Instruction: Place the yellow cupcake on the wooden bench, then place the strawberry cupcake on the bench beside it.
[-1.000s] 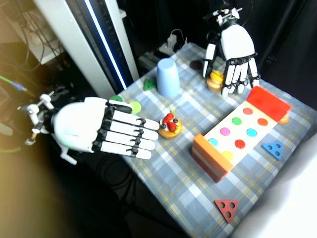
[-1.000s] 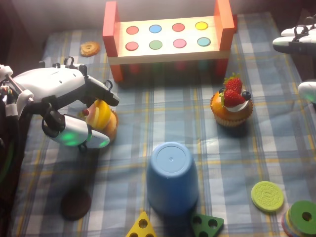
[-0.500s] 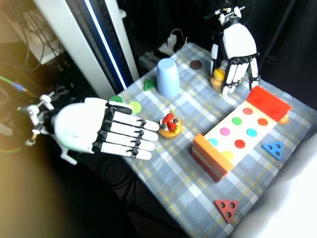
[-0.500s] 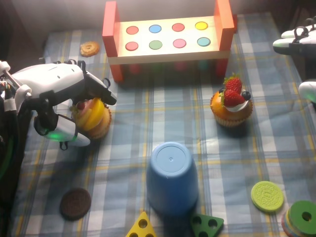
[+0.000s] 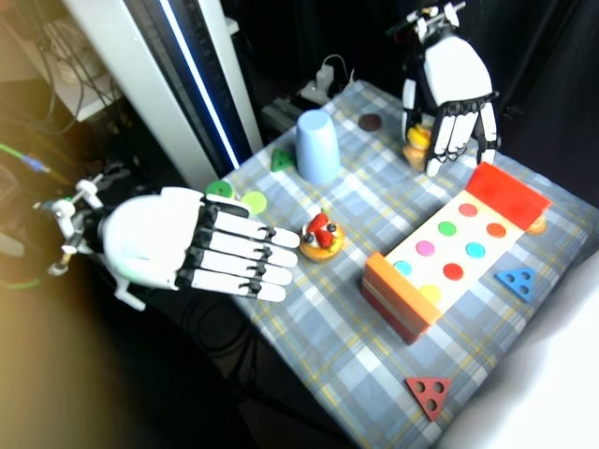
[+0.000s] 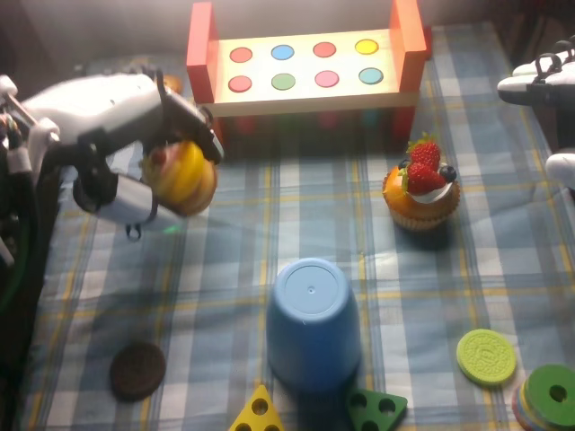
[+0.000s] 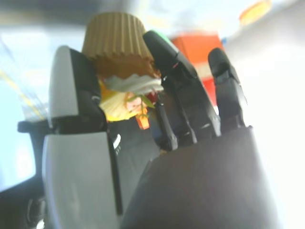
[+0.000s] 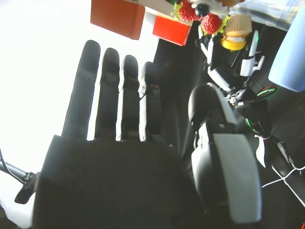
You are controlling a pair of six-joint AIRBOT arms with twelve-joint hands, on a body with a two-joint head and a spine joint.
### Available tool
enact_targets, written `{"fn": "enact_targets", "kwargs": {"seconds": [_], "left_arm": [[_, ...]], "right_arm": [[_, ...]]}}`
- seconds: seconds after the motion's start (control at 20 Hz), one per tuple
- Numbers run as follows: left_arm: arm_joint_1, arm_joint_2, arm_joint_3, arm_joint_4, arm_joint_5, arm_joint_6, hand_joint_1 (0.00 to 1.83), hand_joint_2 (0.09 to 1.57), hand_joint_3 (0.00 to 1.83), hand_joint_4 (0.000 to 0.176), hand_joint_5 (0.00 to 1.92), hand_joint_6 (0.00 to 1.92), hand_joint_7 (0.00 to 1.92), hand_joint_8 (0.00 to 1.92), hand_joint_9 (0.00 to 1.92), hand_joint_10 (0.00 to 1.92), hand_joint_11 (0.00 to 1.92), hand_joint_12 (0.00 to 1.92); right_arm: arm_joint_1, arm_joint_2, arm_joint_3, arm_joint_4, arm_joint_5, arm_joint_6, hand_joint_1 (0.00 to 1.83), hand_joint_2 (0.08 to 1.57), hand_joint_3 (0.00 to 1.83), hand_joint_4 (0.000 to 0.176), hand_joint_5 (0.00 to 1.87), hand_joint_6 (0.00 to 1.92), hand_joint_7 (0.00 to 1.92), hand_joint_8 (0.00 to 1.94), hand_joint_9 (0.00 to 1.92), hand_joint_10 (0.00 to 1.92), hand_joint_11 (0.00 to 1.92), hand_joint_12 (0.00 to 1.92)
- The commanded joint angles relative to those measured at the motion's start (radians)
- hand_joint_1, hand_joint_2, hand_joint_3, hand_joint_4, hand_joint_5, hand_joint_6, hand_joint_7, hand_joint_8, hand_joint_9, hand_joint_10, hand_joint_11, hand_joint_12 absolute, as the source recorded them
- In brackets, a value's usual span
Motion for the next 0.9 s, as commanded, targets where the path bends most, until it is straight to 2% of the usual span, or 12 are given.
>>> {"fn": "enact_targets", "kwargs": {"seconds": [0.0, 0.15, 0.2, 0.25, 0.3, 0.4, 0.5, 0.55, 0.7, 0.75, 0.8, 0.85], "left_arm": [[-0.021, 0.009, 0.001, 0.038, -0.129, -0.029, 1.38, 1.09, 0.0, 0.0, 0.93, 0.9, 1.1, 0.81, 1.0, 1.12, 0.17, 0.36], [-0.066, 0.014, -0.013, 0.156, -0.192, -0.153, 1.36, 1.16, 0.0, 0.0, 0.8, 1.15, 1.01, 1.03, 0.76, 1.34, 0.08, 0.23], [-0.082, 0.016, -0.016, 0.189, -0.21, -0.189, 1.36, 1.16, 0.0, 0.0, 0.81, 1.13, 1.0, 1.08, 0.74, 1.33, 0.1, 0.23], [-0.102, 0.017, -0.017, 0.227, -0.231, -0.235, 1.37, 1.14, 0.0, 0.0, 0.84, 1.02, 1.03, 1.01, 0.8, 1.3, 0.13, 0.25], [-0.124, 0.018, -0.016, 0.254, -0.243, -0.267, 1.38, 1.12, 0.0, 0.0, 0.89, 0.91, 1.06, 0.93, 0.88, 1.25, 0.16, 0.45], [-0.172, 0.016, -0.016, 0.295, -0.258, -0.288, 1.39, 1.06, 0.0, 0.0, 1.03, 0.67, 1.16, 0.74, 1.02, 1.11, 0.16, 0.6], [-0.225, 0.0, -0.007, 0.332, -0.259, -0.288, 1.39, 1.06, 0.0, 0.0, 1.08, 0.72, 1.19, 0.76, 0.94, 1.01, 0.06, 0.72], [-0.271, -0.027, 0.017, 0.343, -0.236, -0.288, 1.38, 1.06, 0.0, 0.0, 1.09, 0.71, 1.14, 0.81, 0.95, 1.05, 0.09, 0.81], [-0.331, -0.093, 0.096, 0.321, -0.149, -0.288, 1.38, 1.06, 0.0, 0.0, 1.1, 0.68, 1.14, 0.79, 0.96, 1.07, 0.15, 0.86], [-0.349, -0.116, 0.126, 0.312, -0.117, -0.288, 1.27, 1.07, 0.0, 0.0, 1.04, 0.79, 1.12, 0.84, 0.98, 0.52, 0.07, 0.79], [-0.368, -0.141, 0.159, 0.295, -0.084, -0.277, 1.24, 1.09, 0.0, 0.001, 1.0, 0.89, 1.09, 0.88, 1.02, 0.24, 0.04, 0.76], [-0.395, -0.181, 0.208, 0.24, -0.032, -0.221, 1.23, 1.1, 0.0, 0.019, 0.97, 0.95, 1.05, 0.91, 1.02, 0.1, 0.02, 0.7]], "right_arm": [[0.005, 0.0, 0.002, 0.023, 0.12, 0.008, 0.45, 1.37, 0.0, 0.0, 0.45, 0.0, 0.47, 0.0, 0.44, 0.0, 0.34, 0.26], [0.004, 0.0, 0.002, 0.023, 0.12, 0.008, 0.47, 1.37, 0.0, 0.0, 0.46, 0.0, 0.49, 0.01, 0.46, 0.01, 0.36, 0.27], [0.004, 0.0, 0.002, 0.023, 0.12, 0.008, 0.48, 1.37, 0.0, 0.0, 0.46, 0.0, 0.48, 0.0, 0.45, 0.0, 0.35, 0.27], [0.004, -0.001, 0.002, 0.023, 0.12, 0.009, 0.47, 1.37, 0.0, 0.0, 0.46, 0.0, 0.49, 0.0, 0.46, 0.01, 0.36, 0.27], [0.003, -0.001, 0.002, 0.023, 0.12, 0.009, 0.47, 1.37, 0.0, 0.0, 0.46, 0.0, 0.5, 0.01, 0.47, 0.01, 0.37, 0.27], [0.003, -0.002, 0.002, 0.023, 0.12, 0.009, 0.5, 1.37, 0.0, 0.0, 0.47, 0.0, 0.5, 0.01, 0.48, 0.01, 0.38, 0.28], [0.003, -0.005, 0.004, 0.023, 0.12, 0.009, 0.51, 1.37, 0.0, 0.0, 0.47, 0.0, 0.5, 0.0, 0.48, 0.01, 0.38, 0.29], [0.004, -0.011, 0.008, 0.023, 0.12, 0.009, 0.48, 1.37, 0.0, 0.0, 0.47, 0.0, 0.5, 0.0, 0.48, 0.01, 0.38, 0.3], [0.01, -0.015, 0.011, 0.023, 0.12, 0.009, 0.5, 1.36, 0.0, 0.0, 0.48, 0.0, 0.52, 0.0, 0.49, 0.01, 0.37, 0.3], [0.01, -0.016, 0.012, 0.023, 0.12, 0.009, 0.53, 1.36, 0.0, 0.0, 0.49, 0.0, 0.53, 0.01, 0.5, 0.01, 0.38, 0.31], [0.011, -0.017, 0.014, 0.023, 0.12, 0.009, 0.52, 1.36, 0.0, 0.0, 0.49, 0.0, 0.53, 0.0, 0.5, 0.0, 0.37, 0.32], [0.014, -0.02, 0.017, 0.022, 0.12, 0.009, 0.48, 1.36, 0.0, 0.0, 0.49, 0.0, 0.52, 0.0, 0.49, 0.0, 0.37, 0.32]]}}
